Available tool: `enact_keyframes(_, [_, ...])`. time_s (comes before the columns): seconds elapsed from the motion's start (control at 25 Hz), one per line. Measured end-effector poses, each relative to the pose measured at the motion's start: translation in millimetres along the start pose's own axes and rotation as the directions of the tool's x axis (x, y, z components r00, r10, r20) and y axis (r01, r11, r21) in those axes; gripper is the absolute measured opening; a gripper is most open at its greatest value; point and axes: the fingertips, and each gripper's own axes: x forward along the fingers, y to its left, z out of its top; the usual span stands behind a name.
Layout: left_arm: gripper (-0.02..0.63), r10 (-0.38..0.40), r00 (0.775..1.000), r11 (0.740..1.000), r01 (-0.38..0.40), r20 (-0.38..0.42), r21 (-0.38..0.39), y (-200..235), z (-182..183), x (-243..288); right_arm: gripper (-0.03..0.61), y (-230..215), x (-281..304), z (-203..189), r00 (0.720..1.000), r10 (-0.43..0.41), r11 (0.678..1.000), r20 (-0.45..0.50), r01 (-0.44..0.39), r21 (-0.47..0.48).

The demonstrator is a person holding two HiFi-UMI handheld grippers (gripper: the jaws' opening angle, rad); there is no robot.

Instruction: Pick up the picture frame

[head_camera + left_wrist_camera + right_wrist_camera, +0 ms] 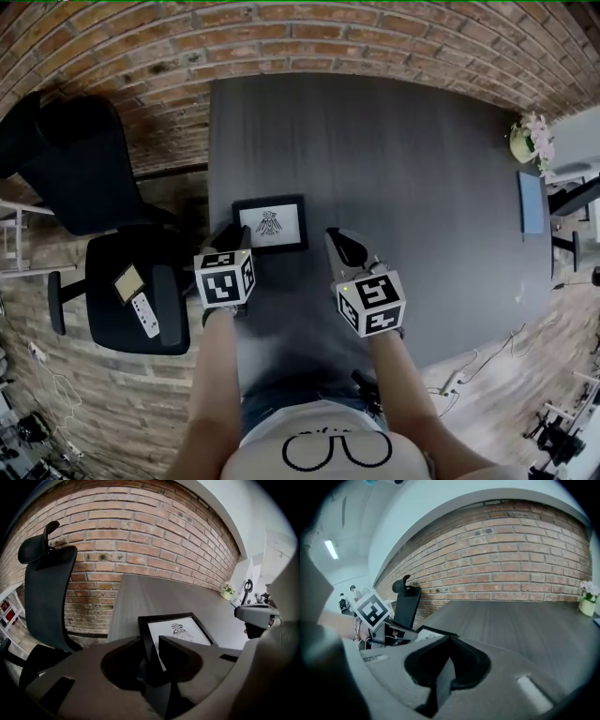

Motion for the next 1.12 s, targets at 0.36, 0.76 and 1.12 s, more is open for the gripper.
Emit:
enact_keyframes(0.36, [0.069,-0.057,0.998,0.983,0.05,-0.03,-0.177,4.9,2.6,-3.8,0.003,3.8,-0.3,2.9,1.0,-0.001,1.0,0.006,0.001,-0.004])
enact_keyframes(0.76, [0.067,-0.212,0.977,0.927,0.198,-0.008,-0.318,7.1,-0.5,-1.3,0.003,9.1,-0.6,16.3,0.996,0.051,0.993,0.071,-0.058,0.105])
enact_keyframes(1.12, [0.067,-0.212,0.977,0.926,0.197,-0.013,-0.321,7.8,-0.8,-2.3,0.166,20.2,15.0,9.8,0.988,0.151,0.963,0.038,-0.156,0.22])
